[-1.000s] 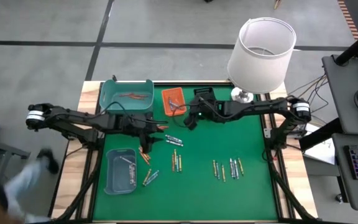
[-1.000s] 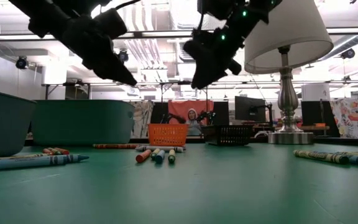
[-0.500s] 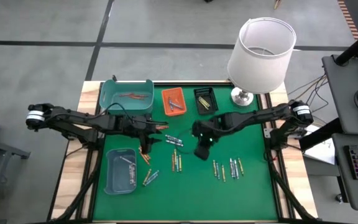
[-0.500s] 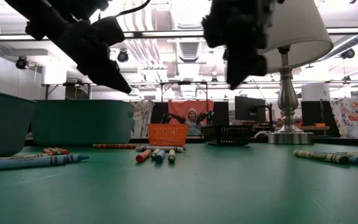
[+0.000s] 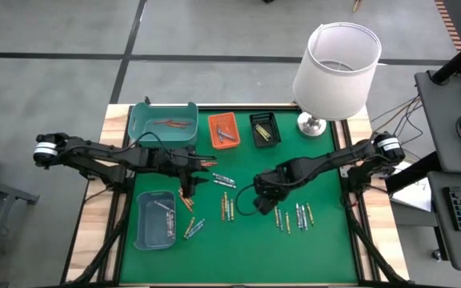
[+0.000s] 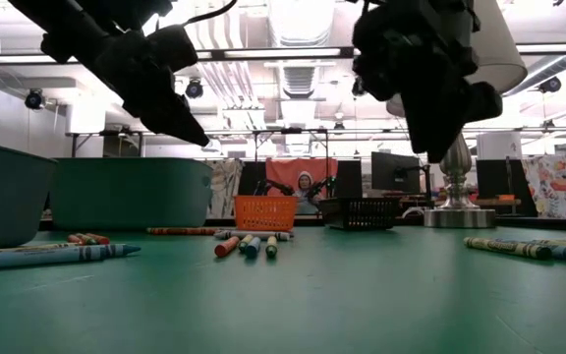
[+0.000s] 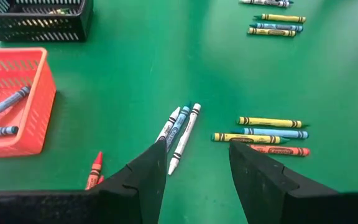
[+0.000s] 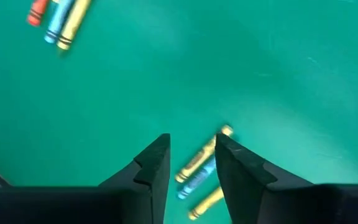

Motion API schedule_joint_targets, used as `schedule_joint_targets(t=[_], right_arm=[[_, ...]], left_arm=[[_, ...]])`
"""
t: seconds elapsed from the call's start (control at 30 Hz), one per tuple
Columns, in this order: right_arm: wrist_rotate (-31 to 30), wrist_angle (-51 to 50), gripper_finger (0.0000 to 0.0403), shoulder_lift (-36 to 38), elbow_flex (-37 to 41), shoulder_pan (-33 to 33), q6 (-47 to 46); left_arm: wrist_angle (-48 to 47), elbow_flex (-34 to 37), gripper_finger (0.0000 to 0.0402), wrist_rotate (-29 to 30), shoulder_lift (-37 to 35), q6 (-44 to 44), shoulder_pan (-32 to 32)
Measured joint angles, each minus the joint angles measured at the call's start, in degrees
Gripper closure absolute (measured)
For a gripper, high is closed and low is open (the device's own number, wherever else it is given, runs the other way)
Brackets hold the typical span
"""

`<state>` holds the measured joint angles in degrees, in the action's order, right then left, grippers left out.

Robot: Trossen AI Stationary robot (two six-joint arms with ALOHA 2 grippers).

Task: Sort crayons
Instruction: Put the green crayon into the black bin

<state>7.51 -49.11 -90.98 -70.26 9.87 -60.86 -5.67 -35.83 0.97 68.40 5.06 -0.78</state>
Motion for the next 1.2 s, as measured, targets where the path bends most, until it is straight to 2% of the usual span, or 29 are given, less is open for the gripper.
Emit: schedule_joint_targets(t=[0.23,0.37,0.5,0.6,0.7,0.87,1.0,1.2], right_arm=[[0.4,2.1,0.0267,0.0,-0.2,0.1,-6.1],[0.5,7.1,0.0266,-1.6,-0.3,0.4,-8.3],[4.1,7.8,0.0266,-5.3,-2.7,0.4,-8.3],[6.9,3.4,0.0266,-7.8,-5.3,0.4,-7.2],[7.2,-5.2,0.0266,-9.1,-8.5,0.8,-7.2],[2.0,-17.5,0.0266,-10.4,-12.6,2.0,-9.4],[1.1,-18.4,0.0266,-11.6,-13.0,2.3,-9.6],[1.0,-18.0,0.0266,-15.5,-13.0,2.3,-4.9]], left_arm=[[0.1,0.0,0.0245,0.0,0.0,-7.7,0.0],[0.5,0.0,0.0245,0.0,0.0,-12.0,0.0],[1.7,0.0,0.0245,0.0,0.0,-14.0,-0.1],[1.8,0.0,0.0245,0.0,0.0,-14.0,-0.1],[1.7,0.0,0.0245,0.1,0.0,-14.2,-0.1],[2.0,0.0,0.0245,0.1,0.0,-15.1,-0.1],[2.4,0.0,0.0245,0.1,0.0,-15.1,-0.1],[2.5,0.0,0.0244,0.1,0.0,-13.8,-0.1]])
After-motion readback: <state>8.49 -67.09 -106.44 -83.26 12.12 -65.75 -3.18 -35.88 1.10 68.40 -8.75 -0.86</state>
